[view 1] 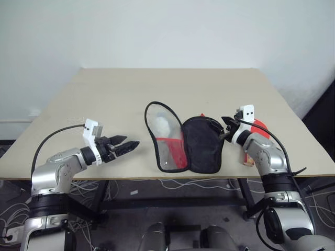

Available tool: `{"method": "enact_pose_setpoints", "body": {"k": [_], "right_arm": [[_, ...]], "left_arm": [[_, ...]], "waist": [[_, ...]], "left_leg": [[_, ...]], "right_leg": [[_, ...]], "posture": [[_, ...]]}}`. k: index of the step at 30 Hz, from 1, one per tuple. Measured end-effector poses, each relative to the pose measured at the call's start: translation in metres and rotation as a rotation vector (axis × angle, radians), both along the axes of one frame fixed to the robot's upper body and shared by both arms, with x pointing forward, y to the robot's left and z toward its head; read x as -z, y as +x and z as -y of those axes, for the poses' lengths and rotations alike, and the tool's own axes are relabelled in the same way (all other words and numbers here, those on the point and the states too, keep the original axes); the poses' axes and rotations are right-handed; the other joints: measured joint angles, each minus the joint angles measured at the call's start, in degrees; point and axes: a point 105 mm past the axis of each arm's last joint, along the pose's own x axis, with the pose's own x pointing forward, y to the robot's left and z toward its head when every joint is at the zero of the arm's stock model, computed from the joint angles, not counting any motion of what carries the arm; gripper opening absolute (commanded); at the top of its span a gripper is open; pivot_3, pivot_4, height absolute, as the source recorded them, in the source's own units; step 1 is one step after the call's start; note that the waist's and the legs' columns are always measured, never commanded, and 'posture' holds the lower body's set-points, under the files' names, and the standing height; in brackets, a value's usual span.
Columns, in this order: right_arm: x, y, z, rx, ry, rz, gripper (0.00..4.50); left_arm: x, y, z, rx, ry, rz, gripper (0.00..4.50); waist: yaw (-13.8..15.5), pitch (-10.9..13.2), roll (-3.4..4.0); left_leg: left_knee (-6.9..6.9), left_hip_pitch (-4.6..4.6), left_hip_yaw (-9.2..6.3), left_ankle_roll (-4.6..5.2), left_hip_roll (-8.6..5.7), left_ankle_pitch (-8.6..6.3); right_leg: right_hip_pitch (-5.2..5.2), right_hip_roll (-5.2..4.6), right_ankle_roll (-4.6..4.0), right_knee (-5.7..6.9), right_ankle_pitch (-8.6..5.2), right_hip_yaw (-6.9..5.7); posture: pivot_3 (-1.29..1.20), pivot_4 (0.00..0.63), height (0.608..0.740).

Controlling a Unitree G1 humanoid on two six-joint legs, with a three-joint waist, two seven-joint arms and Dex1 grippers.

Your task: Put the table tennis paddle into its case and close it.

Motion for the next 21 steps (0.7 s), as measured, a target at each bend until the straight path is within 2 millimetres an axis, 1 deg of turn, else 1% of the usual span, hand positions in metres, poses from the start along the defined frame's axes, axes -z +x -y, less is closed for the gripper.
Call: {"method": "enact_pose_setpoints", "body": {"k": [8, 15, 17, 21], "right_arm": [[0.004, 0.002, 0.003, 0.016, -0.001, -0.019, 4.44], [0.004, 0.004, 0.01, 0.062, -0.006, -0.021, 4.44], [0.003, 0.005, 0.014, 0.073, -0.01, -0.018, 4.44], [-0.001, 0.006, 0.028, 0.132, -0.022, -0.008, 4.44]], "left_arm": [[-0.006, -0.002, 0.007, 0.014, -0.004, 0.028, 4.5], [-0.007, -0.002, 0.008, 0.021, -0.017, 0.025, 4.5], [-0.006, -0.002, 0.009, 0.023, -0.022, 0.024, 4.5], [-0.002, -0.002, 0.017, 0.034, -0.047, 0.017, 4.5]], "waist": [[-0.01, 0.0, 0.0], [-0.01, 0.0, 0.0], [0.02, 0.0, 0.0], [0.01, 0.0, 0.0]], "left_leg": [[-0.24, 0.0, 0.02, -0.09, -0.01, 0.05], [-0.27, 0.0, 0.0, -0.15, -0.01, 0.1], [-0.27, 0.0, 0.01, -0.15, -0.02, 0.1], [-0.26, 0.0, 0.01, -0.15, -0.03, 0.1]], "right_leg": [[-0.15, 0.0, -0.05, 0.0, 0.03, 0.0], [-0.17, 0.02, -0.07, 0.0, 0.04, 0.0], [-0.16, 0.01, -0.07, 0.0, 0.04, 0.0], [-0.16, 0.01, -0.07, 0.0, 0.04, 0.01]], "posture": [[0.0, 0.0, 0.722], [0.0, 0.0, 0.722], [0.0, 0.0, 0.722], [0.0, 0.0, 0.722]]}}
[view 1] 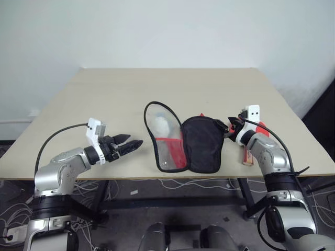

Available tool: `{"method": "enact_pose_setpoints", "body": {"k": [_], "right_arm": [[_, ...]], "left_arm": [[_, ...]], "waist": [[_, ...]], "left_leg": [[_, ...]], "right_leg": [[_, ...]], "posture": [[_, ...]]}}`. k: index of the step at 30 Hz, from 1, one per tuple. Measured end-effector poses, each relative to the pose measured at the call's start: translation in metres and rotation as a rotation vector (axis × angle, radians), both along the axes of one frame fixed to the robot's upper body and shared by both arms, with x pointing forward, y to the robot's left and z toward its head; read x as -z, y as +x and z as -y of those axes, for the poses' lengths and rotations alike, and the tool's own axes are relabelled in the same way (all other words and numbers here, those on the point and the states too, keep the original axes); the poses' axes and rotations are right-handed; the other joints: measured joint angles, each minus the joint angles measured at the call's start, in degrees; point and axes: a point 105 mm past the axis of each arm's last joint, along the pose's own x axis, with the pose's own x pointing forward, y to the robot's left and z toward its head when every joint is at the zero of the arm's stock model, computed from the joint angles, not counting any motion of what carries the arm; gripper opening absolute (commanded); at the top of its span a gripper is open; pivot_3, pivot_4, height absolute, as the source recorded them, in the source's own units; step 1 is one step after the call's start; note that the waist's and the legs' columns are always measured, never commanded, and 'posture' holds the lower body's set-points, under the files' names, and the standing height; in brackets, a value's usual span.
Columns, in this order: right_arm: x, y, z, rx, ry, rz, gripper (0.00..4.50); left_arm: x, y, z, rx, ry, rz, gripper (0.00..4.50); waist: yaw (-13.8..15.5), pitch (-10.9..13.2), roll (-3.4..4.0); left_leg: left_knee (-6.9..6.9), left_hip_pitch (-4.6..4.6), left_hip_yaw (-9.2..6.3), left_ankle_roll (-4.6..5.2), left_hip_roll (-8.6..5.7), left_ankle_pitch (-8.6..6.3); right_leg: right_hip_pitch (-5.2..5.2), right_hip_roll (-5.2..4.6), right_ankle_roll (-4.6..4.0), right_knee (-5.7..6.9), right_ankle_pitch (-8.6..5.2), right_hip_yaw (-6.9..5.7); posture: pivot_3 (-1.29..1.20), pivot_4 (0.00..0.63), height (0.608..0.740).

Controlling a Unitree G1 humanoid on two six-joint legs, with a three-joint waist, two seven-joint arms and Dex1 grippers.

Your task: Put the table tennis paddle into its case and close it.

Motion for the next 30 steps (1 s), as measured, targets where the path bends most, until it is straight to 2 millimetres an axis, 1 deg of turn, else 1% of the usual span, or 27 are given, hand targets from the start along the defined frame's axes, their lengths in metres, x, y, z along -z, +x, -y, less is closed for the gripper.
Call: {"method": "enact_pose_setpoints", "body": {"k": [4, 8, 10, 13, 15, 19, 24, 30], "right_arm": [[-0.002, -0.001, 0.005, 0.026, -0.015, 0.005, 4.44], [0.004, 0.0, 0.013, 0.085, -0.027, -0.019, 4.44], [0.007, -0.002, 0.02, 0.119, -0.026, -0.032, 4.44], [0.013, -0.004, 0.024, 0.146, -0.032, -0.055, 4.44], [0.013, -0.006, 0.026, 0.159, -0.035, -0.057, 4.44], [0.016, -0.011, 0.033, 0.195, -0.093, -0.072, 4.44], [0.021, -0.019, 0.038, 0.228, -0.123, -0.09, 4.44], [0.029, -0.031, 0.048, 0.311, -0.191, -0.14, 4.44]], "left_arm": [[0.004, 0.0, 0.008, 0.022, -0.011, -0.013, 4.5], [0.009, 0.001, 0.011, 0.036, -0.012, -0.032, 4.5], [0.008, 0.001, 0.011, 0.04, -0.014, -0.03, 4.5], [0.007, 0.004, 0.011, 0.04, -0.015, -0.031, 4.5], [0.006, 0.005, 0.013, 0.048, -0.014, -0.026, 4.5], [0.005, 0.006, 0.014, 0.053, -0.014, -0.019, 4.5], [0.007, 0.007, 0.015, 0.061, -0.016, -0.032, 4.5], [0.007, 0.01, 0.018, 0.077, -0.011, -0.034, 4.5]], "waist": [[-0.03, 0.0, 0.0], [-0.04, 0.0, 0.0], [-0.01, 0.0, 0.0], [0.0, 0.0, 0.0], [-0.03, 0.0, 0.0], [-0.03, 0.0, 0.0], [-0.02, 0.0, 0.0], [-0.01, 0.0, 0.0]], "left_leg": [[-0.01, 0.01, -0.02, 0.0, 0.0, 0.0], [0.0, 0.01, -0.03, 0.0, 0.0, 0.0], [0.0, 0.01, -0.03, 0.0, 0.0, 0.0], [0.02, 0.01, -0.03, 0.0, -0.01, 0.0], [0.03, 0.01, -0.03, 0.0, -0.01, 0.0], [0.02, 0.01, -0.04, 0.0, 0.0, 0.0], [0.02, 0.0, -0.04, 0.0, 0.0, 0.0], [0.0, 0.0, -0.06, 0.0, 0.0, 0.0]], "right_leg": [[-0.01, 0.02, 0.0, 0.0, 0.0, 0.0], [-0.01, 0.02, -0.01, 0.01, 0.01, 0.0], [-0.01, 0.02, -0.02, 0.0, 0.01, 0.0], [0.0, 0.01, -0.01, 0.0, 0.01, 0.0], [0.0, 0.01, -0.01, 0.0, 0.01, 0.01], [-0.02, 0.01, -0.02, -0.01, 0.01, 0.02], [-0.01, 0.01, -0.02, -0.01, 0.01, 0.01], [-0.03, 0.0, -0.02, -0.01, 0.01, 0.01]], "posture": [[0.0, 0.0, 0.722], [0.0, 0.0, 0.722], [0.0, 0.0, 0.722], [0.0, 0.0, 0.722], [0.0, 0.0, 0.722], [0.0, 0.0, 0.722], [0.0, 0.0, 0.722], [0.0, 0.0, 0.722]]}}
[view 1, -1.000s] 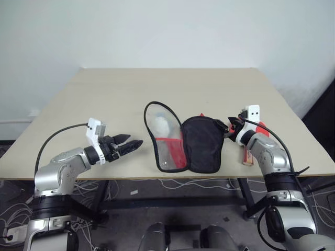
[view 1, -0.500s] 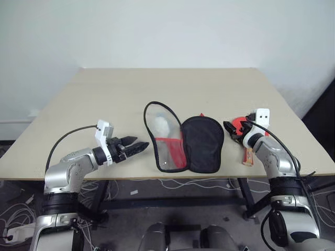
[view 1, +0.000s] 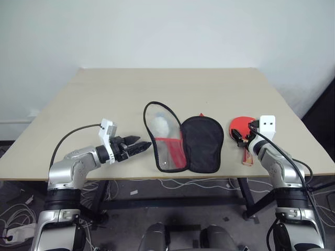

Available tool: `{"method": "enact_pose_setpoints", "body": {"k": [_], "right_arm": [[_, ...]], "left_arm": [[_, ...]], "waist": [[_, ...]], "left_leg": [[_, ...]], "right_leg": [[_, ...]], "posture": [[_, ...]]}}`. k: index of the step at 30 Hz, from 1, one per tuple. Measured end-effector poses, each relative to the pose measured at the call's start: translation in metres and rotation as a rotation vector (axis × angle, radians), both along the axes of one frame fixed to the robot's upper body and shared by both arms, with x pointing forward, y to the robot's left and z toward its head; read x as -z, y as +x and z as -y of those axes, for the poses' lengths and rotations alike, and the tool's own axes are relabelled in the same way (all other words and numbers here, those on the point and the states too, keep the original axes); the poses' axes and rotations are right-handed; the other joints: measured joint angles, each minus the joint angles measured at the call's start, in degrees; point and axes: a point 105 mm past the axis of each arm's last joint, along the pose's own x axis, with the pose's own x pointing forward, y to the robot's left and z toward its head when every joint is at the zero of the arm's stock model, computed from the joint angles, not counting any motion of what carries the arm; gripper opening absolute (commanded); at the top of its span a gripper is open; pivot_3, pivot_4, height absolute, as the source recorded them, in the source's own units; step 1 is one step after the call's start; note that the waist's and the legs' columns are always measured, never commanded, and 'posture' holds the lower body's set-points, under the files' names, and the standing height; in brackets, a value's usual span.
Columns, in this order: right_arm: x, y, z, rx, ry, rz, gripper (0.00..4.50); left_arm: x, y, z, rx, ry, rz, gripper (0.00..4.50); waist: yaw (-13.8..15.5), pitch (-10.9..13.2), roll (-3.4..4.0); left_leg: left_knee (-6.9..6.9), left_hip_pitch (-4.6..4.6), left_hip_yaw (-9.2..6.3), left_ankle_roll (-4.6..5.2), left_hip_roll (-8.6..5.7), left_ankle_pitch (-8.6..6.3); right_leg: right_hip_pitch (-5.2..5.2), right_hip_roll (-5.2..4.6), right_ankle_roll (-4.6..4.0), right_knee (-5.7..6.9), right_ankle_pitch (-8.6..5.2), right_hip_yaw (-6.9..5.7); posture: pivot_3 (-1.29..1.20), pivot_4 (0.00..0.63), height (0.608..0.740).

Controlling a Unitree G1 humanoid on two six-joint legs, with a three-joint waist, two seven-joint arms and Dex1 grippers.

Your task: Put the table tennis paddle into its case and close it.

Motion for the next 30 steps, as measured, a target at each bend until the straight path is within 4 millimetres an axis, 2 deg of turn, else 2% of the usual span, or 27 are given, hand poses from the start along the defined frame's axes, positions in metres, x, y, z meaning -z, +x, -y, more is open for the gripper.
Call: {"method": "enact_pose_setpoints", "body": {"k": [10, 17, 30], "right_arm": [[0.018, -0.007, 0.007, 0.097, -0.021, -0.141, 4.44], [0.018, -0.008, 0.005, 0.096, -0.106, -0.148, 4.44], [0.016, -0.018, 0.01, 0.134, -0.086, -0.206, 4.44]], "left_arm": [[-0.001, 0.002, 0.002, 0.016, -0.003, -0.004, 4.5], [-0.002, 0.004, 0.002, 0.015, 0.009, 0.002, 4.5], [-0.004, 0.006, 0.002, 0.014, 0.004, 0.0, 4.5]], "waist": [[-0.03, 0.0, 0.0], [-0.01, 0.0, 0.0], [0.0, 0.01, -0.01]], "left_leg": [[-0.01, 0.0, -0.01, 0.0, 0.0, 0.0], [0.0, 0.0, 0.0, 0.0, 0.0, 0.0], [-0.03, -0.01, -0.02, 0.0, 0.0, 0.0]], "right_leg": [[-0.04, 0.0, -0.01, 0.0, 0.0, 0.0], [-0.04, 0.0, -0.01, -0.03, 0.0, 0.0], [-0.04, 0.0, -0.01, -0.06, 0.0, -0.01]], "posture": [[0.0, 0.0, 0.722], [0.0, 0.0, 0.722], [0.0, 0.0, 0.722]]}}
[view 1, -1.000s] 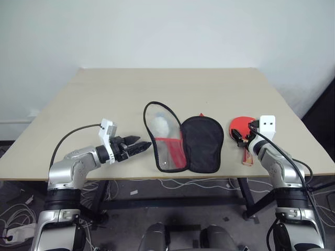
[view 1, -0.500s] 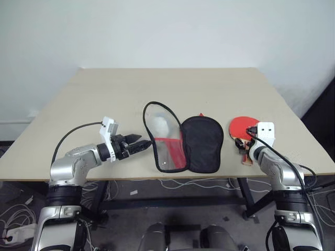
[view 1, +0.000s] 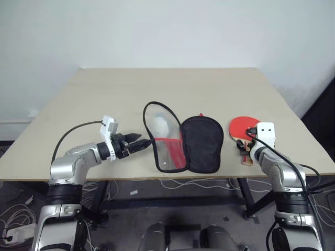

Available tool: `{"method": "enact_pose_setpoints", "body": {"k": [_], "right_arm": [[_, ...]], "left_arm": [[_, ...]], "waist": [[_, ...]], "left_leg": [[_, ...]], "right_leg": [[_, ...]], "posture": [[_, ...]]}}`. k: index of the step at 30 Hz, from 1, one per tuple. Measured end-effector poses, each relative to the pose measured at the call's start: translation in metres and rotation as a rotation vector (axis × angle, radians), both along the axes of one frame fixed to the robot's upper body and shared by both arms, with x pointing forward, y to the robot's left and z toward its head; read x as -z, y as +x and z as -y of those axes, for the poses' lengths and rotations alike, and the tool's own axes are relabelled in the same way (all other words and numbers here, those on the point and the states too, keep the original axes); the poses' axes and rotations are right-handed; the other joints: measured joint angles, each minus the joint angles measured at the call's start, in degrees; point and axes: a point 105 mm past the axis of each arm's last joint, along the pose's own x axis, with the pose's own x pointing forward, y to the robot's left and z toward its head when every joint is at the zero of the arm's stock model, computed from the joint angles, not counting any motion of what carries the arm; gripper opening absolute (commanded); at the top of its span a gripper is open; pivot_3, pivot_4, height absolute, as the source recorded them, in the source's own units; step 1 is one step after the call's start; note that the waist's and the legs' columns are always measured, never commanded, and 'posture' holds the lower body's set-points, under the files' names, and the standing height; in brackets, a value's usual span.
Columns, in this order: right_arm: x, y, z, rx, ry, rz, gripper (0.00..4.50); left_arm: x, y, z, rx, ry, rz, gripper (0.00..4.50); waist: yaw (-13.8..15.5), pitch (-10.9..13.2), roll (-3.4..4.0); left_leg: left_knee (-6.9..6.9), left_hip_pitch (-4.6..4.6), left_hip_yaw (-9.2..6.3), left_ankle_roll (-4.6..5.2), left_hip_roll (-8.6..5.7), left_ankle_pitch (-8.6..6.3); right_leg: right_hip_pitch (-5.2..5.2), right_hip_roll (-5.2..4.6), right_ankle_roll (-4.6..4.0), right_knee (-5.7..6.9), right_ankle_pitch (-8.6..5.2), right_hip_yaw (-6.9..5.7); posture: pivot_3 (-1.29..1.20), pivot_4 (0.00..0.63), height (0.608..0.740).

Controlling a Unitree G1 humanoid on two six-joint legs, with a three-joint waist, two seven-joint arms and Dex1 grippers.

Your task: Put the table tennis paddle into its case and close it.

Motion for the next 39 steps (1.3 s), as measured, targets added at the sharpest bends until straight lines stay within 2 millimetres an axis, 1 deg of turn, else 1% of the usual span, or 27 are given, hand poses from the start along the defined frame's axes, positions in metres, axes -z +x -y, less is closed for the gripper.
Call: {"method": "enact_pose_setpoints", "body": {"k": [3, 7, 13, 17, 22, 25, 28, 39], "right_arm": [[0.001, -0.004, -0.001, 0.012, 0.039, -0.025, 4.44], [0.0, -0.006, -0.002, 0.011, 0.044, -0.042, 4.44], [0.005, -0.009, -0.004, 0.008, 0.05, -0.079, 4.44], [0.005, -0.008, -0.005, 0.004, 0.052, -0.097, 4.44], [0.004, -0.003, -0.007, 0.003, 0.055, -0.109, 4.44], [0.005, 0.001, -0.007, 0.006, 0.059, -0.119, 3.85], [0.005, 0.003, -0.007, 0.011, 0.059, -0.124, 2.86], [0.005, 0.007, -0.012, -0.018, 0.046, -0.159, 2.86]], "left_arm": [[-0.001, 0.0, 0.001, 0.006, -0.001, 0.002, 4.5], [-0.002, 0.001, 0.001, 0.008, -0.001, 0.003, 4.5], [-0.002, 0.001, 0.002, 0.009, -0.002, -0.001, 4.5], [-0.001, 0.001, 0.002, 0.009, -0.002, -0.003, 4.5], [-0.001, 0.001, 0.002, 0.008, -0.002, -0.006, 4.5], [-0.001, 0.001, 0.002, 0.007, -0.002, -0.009, 4.5], [-0.001, 0.001, 0.002, 0.007, -0.003, -0.012, 4.5], [0.0, 0.0, 0.002, 0.009, -0.002, -0.018, 4.5]], "waist": [[-0.02, 0.0, 0.0], [-0.01, 0.0, 0.0], [-0.02, 0.0, 0.0], [-0.01, 0.0, 0.0], [-0.04, 0.0, 0.0], [-0.08, 0.0, 0.0], [-0.11, 0.0, 0.0], [-0.6, 0.0, -0.01]], "left_leg": [[0.0, 0.0, 0.0, 0.0, 0.0, 0.0], [-0.01, 0.0, 0.0, 0.0, 0.0, 0.0], [-0.02, 0.0, 0.0, 0.0, 0.0, 0.0], [-0.05, 0.0, 0.0, 0.0, 0.0, 0.0], [-0.05, 0.0, 0.0, 0.0, 0.0, 0.0], [-0.06, 0.0, 0.01, 0.0, 0.0, 0.0], [-0.06, 0.01, 0.0, 0.0, 0.0, 0.0], [-0.04, 0.02, -0.03, 0.0, 0.01, 0.0]], "right_leg": [[0.0, 0.0, 0.0, 0.0, 0.0, 0.0], [0.0, 0.0, 0.0, -0.02, 0.0, 0.0], [-0.01, 0.0, 0.0, -0.02, 0.0, 0.0], [-0.02, -0.01, 0.0, -0.05, 0.0, -0.01], [-0.02, -0.01, 0.0, -0.06, 0.0, -0.01], [-0.03, -0.01, 0.0, -0.07, 0.0, 0.0], [-0.06, -0.01, 0.0, -0.06, 0.0, -0.02], [-0.12, -0.01, -0.03, -0.06, 0.03, -0.04]], "posture": [[0.0, 0.0, 0.722], [0.0, 0.0, 0.722], [0.0, 0.0, 0.722], [0.0, 0.0, 0.722], [0.0, 0.0, 0.722], [0.0, 0.0, 0.722], [0.0, 0.0, 0.722], [0.0, 0.0, 0.722]]}}
